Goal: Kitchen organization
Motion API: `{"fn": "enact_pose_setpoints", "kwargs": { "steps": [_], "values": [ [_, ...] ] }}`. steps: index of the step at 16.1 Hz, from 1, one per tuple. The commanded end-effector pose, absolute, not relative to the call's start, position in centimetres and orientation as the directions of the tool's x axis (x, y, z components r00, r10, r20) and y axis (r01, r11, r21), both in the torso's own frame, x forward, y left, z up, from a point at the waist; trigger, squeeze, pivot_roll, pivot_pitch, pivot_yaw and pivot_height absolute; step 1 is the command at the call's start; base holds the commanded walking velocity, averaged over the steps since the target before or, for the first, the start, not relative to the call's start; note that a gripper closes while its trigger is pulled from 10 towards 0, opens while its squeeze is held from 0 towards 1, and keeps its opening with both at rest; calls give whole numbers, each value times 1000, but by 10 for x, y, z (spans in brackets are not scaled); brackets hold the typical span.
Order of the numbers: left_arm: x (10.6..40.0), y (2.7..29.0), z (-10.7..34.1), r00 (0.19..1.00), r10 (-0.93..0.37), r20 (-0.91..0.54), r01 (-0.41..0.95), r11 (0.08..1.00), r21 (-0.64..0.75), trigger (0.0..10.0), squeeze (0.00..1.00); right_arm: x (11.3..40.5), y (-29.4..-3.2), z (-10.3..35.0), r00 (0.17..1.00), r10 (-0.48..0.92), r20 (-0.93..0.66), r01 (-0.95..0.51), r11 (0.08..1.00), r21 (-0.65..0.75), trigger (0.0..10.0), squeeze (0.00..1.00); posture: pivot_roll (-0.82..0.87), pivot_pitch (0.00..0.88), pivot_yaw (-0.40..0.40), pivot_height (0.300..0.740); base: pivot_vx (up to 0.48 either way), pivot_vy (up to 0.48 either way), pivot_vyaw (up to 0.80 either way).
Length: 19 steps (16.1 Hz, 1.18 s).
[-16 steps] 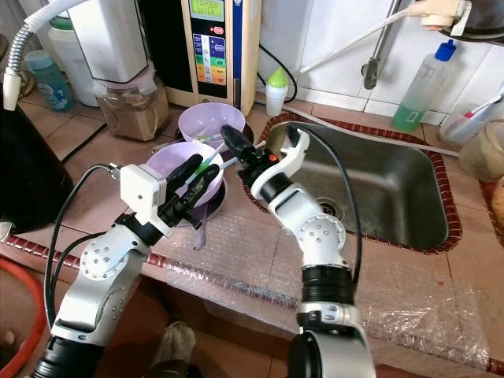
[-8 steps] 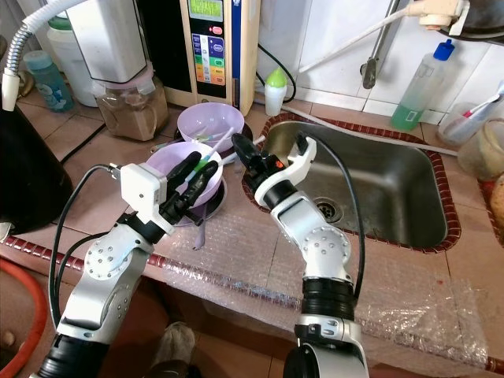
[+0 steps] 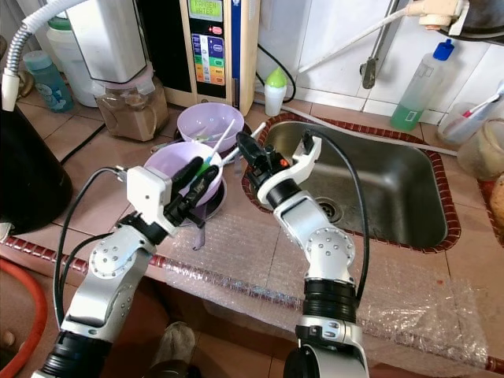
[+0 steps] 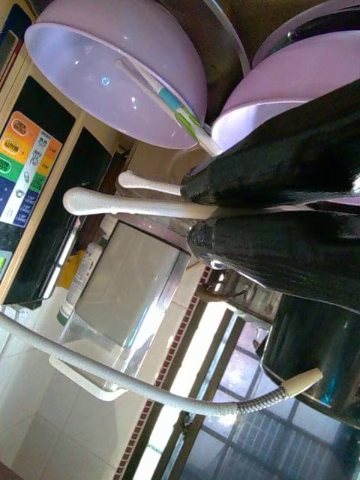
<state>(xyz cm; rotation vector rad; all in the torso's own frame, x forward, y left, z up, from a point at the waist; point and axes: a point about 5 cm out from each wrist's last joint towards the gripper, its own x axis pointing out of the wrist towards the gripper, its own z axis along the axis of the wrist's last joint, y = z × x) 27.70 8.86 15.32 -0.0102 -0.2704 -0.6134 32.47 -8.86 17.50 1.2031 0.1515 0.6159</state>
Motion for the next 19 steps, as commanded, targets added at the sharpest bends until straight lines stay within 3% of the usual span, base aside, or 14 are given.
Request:
{"fn": "enact_pose_setpoints", "kwargs": {
  "steps": [1, 2, 3, 4, 5, 8, 12, 14, 15, 17, 19],
  "values": [
    [279, 88, 160, 775, -563, 288, 563, 821, 91, 1882, 0, 324, -80, 175, 831, 517, 205, -350, 200, 915, 0, 0, 35, 0, 2, 740, 0, 0, 0],
    [279, 87, 159, 771, -571, 283, 569, 817, 98, 2941, 0, 324, -81, 175, 831, 517, 206, -351, 200, 915, 0, 0, 35, 0, 1, 740, 0, 0, 0],
    [279, 87, 158, 770, -574, 277, 570, 815, 105, 5255, 0, 324, -81, 174, 832, 516, 205, -351, 201, 915, 0, 0, 35, 0, 0, 740, 0, 0, 0],
    [280, 88, 157, 775, -572, 269, 563, 818, 116, 10000, 875, 325, -83, 174, 835, 512, 203, -350, 208, 913, 0, 0, 35, 0, -1, 740, 0, 0, 0],
    [280, 88, 157, 773, -575, 269, 571, 815, 104, 10000, 1000, 326, -85, 176, 841, 501, 204, -353, 223, 909, 0, 0, 34, 0, -2, 740, 0, 0, 0],
    [283, 91, 162, 774, -566, 283, 559, 821, 113, 10000, 1000, 334, -92, 189, 845, 476, 242, -393, 247, 886, 0, 0, 35, 0, -3, 740, 0, 0, 0],
    [284, 98, 164, 776, -568, 274, 557, 821, 128, 10000, 1000, 353, -114, 215, 874, 395, 282, -461, 493, 738, 0, 0, 33, 0, 3, 740, 0, 0, 0],
    [281, 104, 155, 788, -574, 223, 556, 819, 140, 10000, 1000, 362, -136, 218, 909, 332, 253, -417, 734, 536, 0, 0, 43, 0, -3, 740, 0, 0, 0],
    [278, 106, 151, 788, -580, 205, 562, 814, 145, 10000, 1000, 364, -145, 214, 921, 312, 231, -386, 808, 445, 0, 0, 48, 0, -6, 740, 0, 0, 0],
    [275, 114, 145, 803, -572, 168, 551, 819, 159, 10000, 1000, 363, -166, 199, 945, 276, 175, -310, 928, 208, 0, 0, 54, 0, -4, 740, 0, 0, 0],
    [274, 124, 141, 815, -562, 143, 537, 824, 178, 10000, 1000, 361, -178, 184, 952, 284, 114, -294, 953, 77, 0, 0, 51, 0, -1, 740, 0, 0, 0]
  ]
}}
